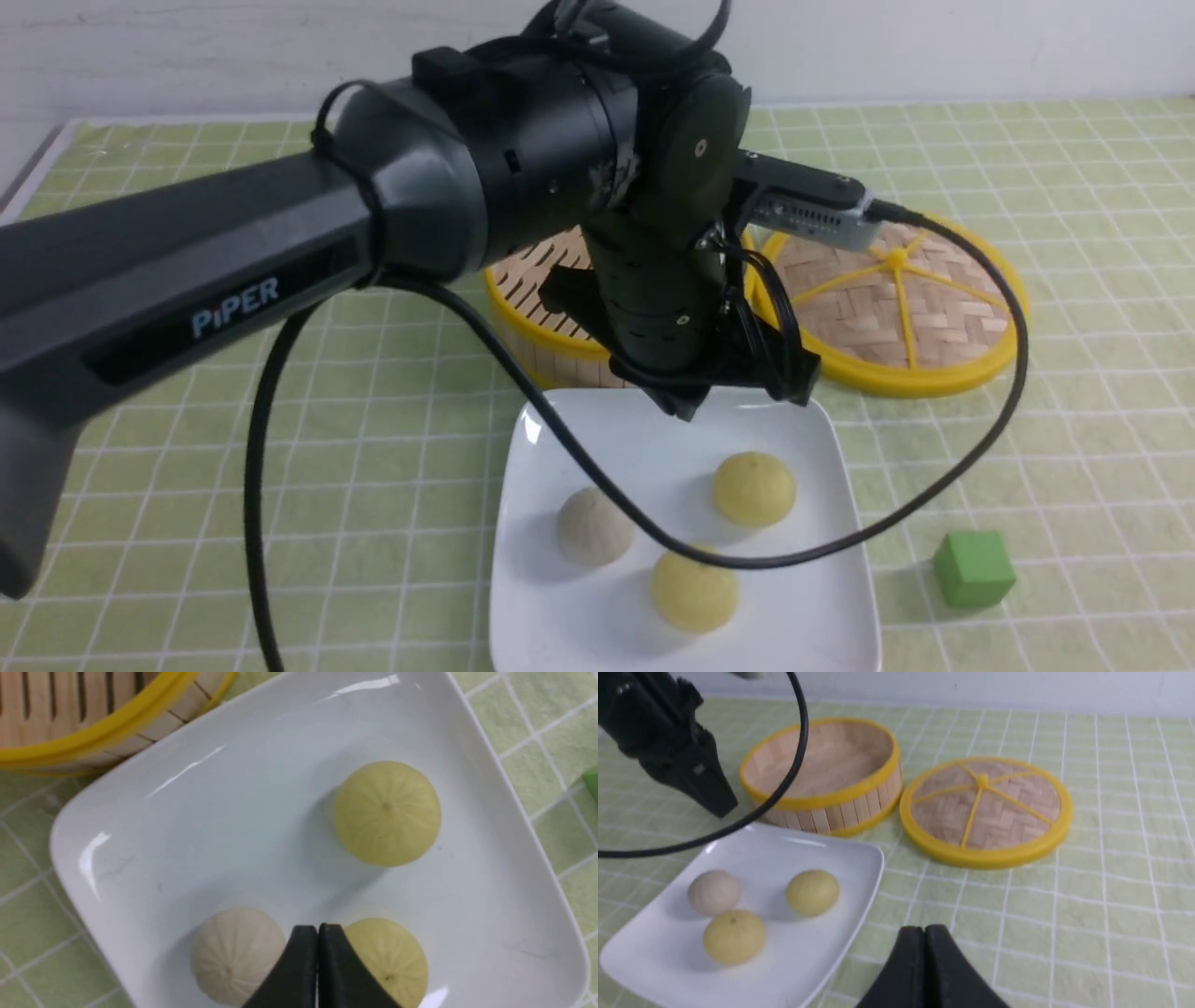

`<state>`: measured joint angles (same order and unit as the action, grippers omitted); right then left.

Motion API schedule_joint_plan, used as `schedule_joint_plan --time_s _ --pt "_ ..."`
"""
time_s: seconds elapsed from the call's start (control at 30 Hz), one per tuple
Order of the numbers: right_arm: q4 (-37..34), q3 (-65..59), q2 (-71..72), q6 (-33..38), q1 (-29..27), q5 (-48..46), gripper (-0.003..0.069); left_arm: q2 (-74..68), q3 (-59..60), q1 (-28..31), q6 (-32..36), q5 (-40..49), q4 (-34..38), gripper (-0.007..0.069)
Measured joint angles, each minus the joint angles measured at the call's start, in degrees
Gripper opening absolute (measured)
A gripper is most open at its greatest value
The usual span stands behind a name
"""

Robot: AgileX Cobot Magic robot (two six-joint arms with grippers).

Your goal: Put the steamed buns into the plate on the green tablecloth.

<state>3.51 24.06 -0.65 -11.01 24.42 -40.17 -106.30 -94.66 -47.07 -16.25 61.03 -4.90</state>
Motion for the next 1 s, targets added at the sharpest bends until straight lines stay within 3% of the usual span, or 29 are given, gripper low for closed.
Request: schedule_joint_plan --time_s 0.17,0.7,1.0 --pt "-0.5 -6.7 0.7 -0.3 0.0 8.1 -0.0012 0.0 0.0 0.0 0.0 0.1 -0.5 0.0002" --pt "-1.1 -7.3 0.8 -0.3 0.0 11.2 -0.0008 0.0 -0.1 0.0 0.1 0.1 -1.1 0.0002" --pt "-1.3 -7.3 0.8 -0.3 0.0 11.3 -0.0004 0.0 -0.1 0.0 -4.2 -1.1 -7.9 0.0005"
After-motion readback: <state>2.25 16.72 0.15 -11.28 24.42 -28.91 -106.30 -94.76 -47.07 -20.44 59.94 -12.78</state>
